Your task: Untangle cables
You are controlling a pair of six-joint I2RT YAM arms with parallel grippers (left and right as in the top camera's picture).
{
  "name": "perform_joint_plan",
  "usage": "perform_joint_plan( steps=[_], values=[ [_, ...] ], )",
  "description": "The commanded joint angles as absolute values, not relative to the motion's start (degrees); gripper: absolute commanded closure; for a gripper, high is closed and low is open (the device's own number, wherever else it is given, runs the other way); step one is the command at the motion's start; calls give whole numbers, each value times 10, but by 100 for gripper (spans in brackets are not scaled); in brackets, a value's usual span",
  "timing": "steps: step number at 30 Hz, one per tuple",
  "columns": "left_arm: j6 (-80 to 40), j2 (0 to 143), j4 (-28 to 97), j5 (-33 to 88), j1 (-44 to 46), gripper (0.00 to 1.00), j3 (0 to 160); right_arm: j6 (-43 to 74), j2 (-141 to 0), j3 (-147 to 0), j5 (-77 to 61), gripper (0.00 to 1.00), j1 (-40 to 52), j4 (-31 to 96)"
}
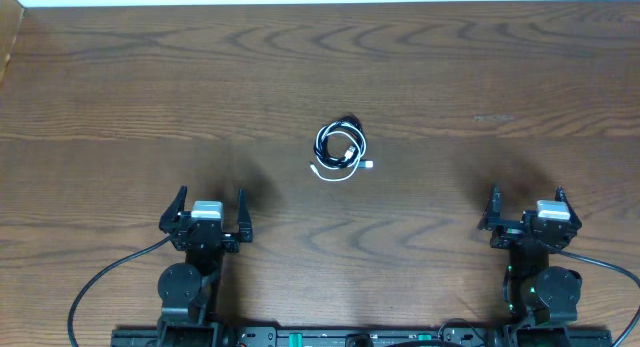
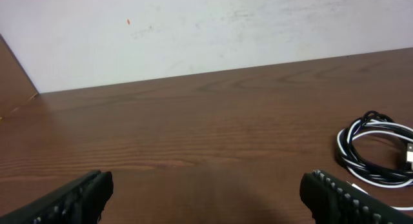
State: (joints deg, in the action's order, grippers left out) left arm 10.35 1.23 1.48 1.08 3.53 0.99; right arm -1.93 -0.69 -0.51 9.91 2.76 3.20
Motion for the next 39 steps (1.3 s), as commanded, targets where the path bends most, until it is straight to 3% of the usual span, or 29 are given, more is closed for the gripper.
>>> perform_joint_plan(
  steps=[1,9,20,39],
  values=[
    [105,14,40,-21,33,2,2,-22,-4,-3,101,1,32,32],
    [71,14,6,-2,33,2,2,-22,-4,-3,-19,1,32,35],
    [17,39,-35,56,33,2,46,28,-7,-3,-39,1,32,36],
    [18,472,58,176,33,2,375,81,-8,-62,-171,1,32,78]
  ],
)
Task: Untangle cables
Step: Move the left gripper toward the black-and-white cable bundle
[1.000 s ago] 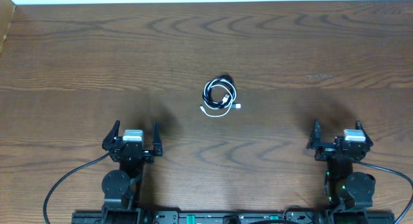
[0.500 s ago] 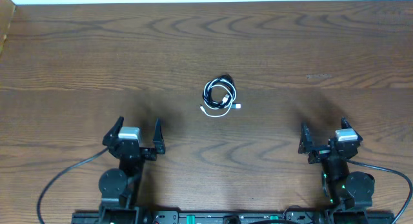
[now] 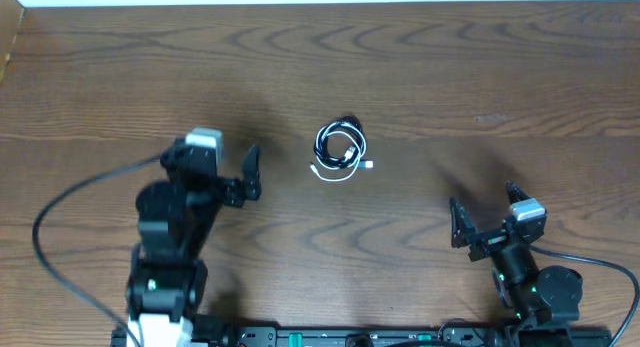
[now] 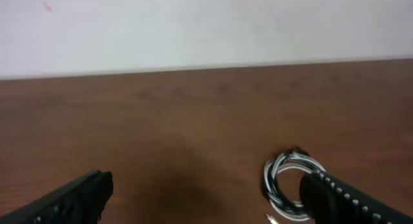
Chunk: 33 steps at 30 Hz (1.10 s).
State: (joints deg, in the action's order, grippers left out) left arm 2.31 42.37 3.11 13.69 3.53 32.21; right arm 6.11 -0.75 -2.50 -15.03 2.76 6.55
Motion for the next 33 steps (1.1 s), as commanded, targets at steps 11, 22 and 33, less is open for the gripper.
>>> perform_joint_plan(
  steps=[11,22,33],
  values=[
    [18,626,152,222,33,2,523,81,-74,-175,-175,1,32,167],
    [34,740,196,294,33,2,640,81,-307,-335,-186,1,32,200],
    [42,874,370,320,33,3,810,74,-527,-533,-264,1,32,292]
  ],
)
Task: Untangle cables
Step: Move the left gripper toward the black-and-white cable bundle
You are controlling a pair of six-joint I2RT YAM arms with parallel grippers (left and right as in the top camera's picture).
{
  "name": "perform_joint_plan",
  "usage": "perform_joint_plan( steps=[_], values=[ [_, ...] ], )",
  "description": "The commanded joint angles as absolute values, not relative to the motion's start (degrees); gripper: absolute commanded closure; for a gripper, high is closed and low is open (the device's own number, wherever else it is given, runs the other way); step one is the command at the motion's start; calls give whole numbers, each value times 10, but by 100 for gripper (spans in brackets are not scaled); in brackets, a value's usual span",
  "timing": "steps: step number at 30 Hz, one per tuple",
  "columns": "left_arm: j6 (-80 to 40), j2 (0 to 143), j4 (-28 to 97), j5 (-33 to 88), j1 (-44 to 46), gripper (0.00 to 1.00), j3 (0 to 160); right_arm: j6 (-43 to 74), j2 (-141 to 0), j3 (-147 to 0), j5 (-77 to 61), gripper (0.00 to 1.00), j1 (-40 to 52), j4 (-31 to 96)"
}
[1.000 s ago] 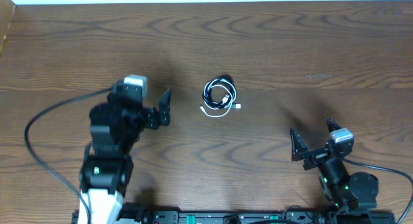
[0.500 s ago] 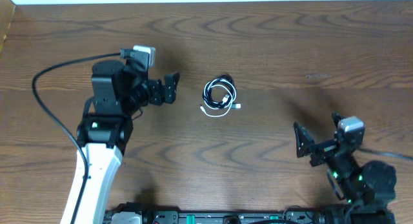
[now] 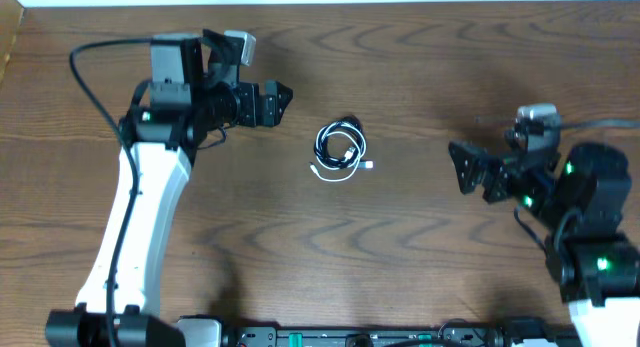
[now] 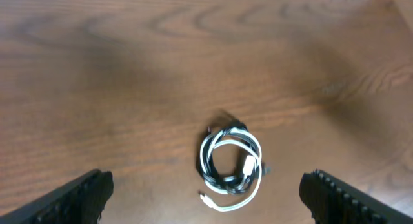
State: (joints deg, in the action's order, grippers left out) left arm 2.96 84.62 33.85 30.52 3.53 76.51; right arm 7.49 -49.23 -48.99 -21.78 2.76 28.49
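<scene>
A small coil of black and white cables (image 3: 340, 150) lies tangled at the table's middle, with a white plug end trailing at its front. My left gripper (image 3: 271, 100) hangs open up and to the left of the coil, apart from it. In the left wrist view the coil (image 4: 230, 167) lies below, between my two dark fingers (image 4: 72, 199), which stand wide apart with nothing in them. My right gripper (image 3: 474, 173) is open to the right of the coil, well clear of it.
The brown wooden table (image 3: 420, 67) spreads on all sides of the coil. A pale wall edge runs along the far side. The left arm's black supply cable (image 3: 95, 62) loops over the table's left part.
My left gripper has moved from just left of the coil to farther back and left, and its camera now looks down on the coil. The right gripper has moved back and is level with the coil. The coil lies unmoved.
Both grippers stood open at the table's front edge, far from the coil. Then the left one was forward beside the coil's left and the right one had turned inward. Now they flank the coil, both open, with the cables untouched.
</scene>
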Motion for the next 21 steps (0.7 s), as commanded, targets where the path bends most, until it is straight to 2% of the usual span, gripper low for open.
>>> perform_joint_plan(
  steps=[1,7,14,17,21],
  values=[
    [57,882,383,320,34,2,819,74,-540,-543,-277,1,32,294],
    [90,919,394,333,33,2,825,74,-596,-564,-301,1,32,290],
    [40,932,392,362,43,2,818,124,-636,-564,-317,1,32,296],
    [40,953,391,349,65,2,818,124,-652,-564,-317,10,32,295],
    [39,991,378,320,103,2,818,124,-674,-564,-316,15,32,296]
  ],
)
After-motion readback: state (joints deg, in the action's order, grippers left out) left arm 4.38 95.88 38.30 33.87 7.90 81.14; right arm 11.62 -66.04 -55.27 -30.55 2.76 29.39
